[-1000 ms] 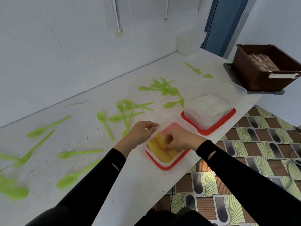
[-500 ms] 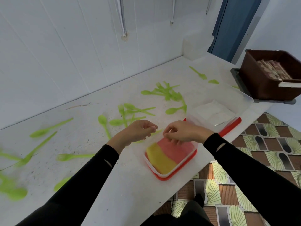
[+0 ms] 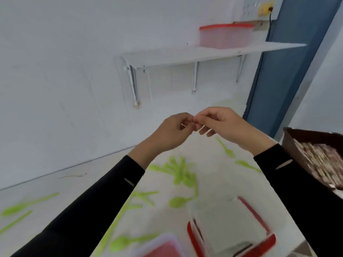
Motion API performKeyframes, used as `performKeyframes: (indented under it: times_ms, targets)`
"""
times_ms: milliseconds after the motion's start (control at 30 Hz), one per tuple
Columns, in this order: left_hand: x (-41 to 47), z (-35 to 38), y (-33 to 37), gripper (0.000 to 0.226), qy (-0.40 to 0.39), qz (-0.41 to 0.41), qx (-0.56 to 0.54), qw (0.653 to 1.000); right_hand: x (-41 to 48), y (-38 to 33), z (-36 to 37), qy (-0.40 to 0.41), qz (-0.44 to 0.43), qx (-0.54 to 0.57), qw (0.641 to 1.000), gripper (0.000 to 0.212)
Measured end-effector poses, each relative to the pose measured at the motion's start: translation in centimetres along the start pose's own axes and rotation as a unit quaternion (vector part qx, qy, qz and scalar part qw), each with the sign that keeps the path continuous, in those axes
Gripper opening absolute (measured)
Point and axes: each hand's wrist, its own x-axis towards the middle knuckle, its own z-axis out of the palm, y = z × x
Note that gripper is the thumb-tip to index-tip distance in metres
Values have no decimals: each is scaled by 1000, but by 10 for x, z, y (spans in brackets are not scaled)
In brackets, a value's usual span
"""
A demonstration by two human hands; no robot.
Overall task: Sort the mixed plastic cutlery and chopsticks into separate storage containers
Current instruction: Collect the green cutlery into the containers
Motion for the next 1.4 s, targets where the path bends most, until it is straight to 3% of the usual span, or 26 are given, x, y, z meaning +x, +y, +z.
performKeyframes:
  times_ms: [100, 200, 300, 333, 400, 467, 533, 633, 767, 900, 1000, 1200, 1300, 1400]
  targets:
    - [58, 10, 42, 18, 47, 74, 45, 995, 34, -14, -63, 77, -52, 22, 995, 15]
    - [106, 12, 78, 18, 138, 162, 125, 969, 74, -19, -114, 181, -82, 15, 980, 13]
    - [163, 8, 108, 18, 206, 195, 216, 934, 125, -14, -159, 270, -101, -72, 955, 12]
    - [183, 6, 112, 22, 212, 184, 249, 927, 140, -11, -169, 285, -101, -123, 945, 19]
    - [216, -3, 115, 40, 193, 141, 312, 920, 165, -11, -181, 289, -58, -201, 934, 57]
    - [246, -10, 117, 54, 173, 90, 353, 915, 190, -13, -193, 276, 5, -215, 937, 104]
    - [265, -17, 117, 59, 141, 47, 362, 920, 212, -16, -202, 245, 59, -214, 944, 131]
    - [281, -22, 117, 61, 94, 27, 342, 934, 242, -18, -207, 189, 90, -220, 953, 147]
    - [281, -27, 114, 57, 55, 27, 308, 949, 268, -13, -203, 220, 97, -195, 951, 145]
    - [254, -39, 104, 57, 130, 72, 286, 947, 255, -15, -192, 271, -16, -155, 950, 119]
    - [224, -53, 109, 61, 204, 133, 239, 940, 231, -36, -168, 275, -129, -129, 944, 114]
    - [113, -96, 128, 54, 258, 176, 211, 926, 159, -98, -87, 237, -372, -91, 893, 118]
    - [35, -116, 136, 45, 259, 175, 166, 935, 119, -120, -51, 201, -445, -78, 869, 114]
    - [-41, -133, 132, 50, 282, 184, 217, 916, 79, -139, -5, 146, -485, -59, 860, 108]
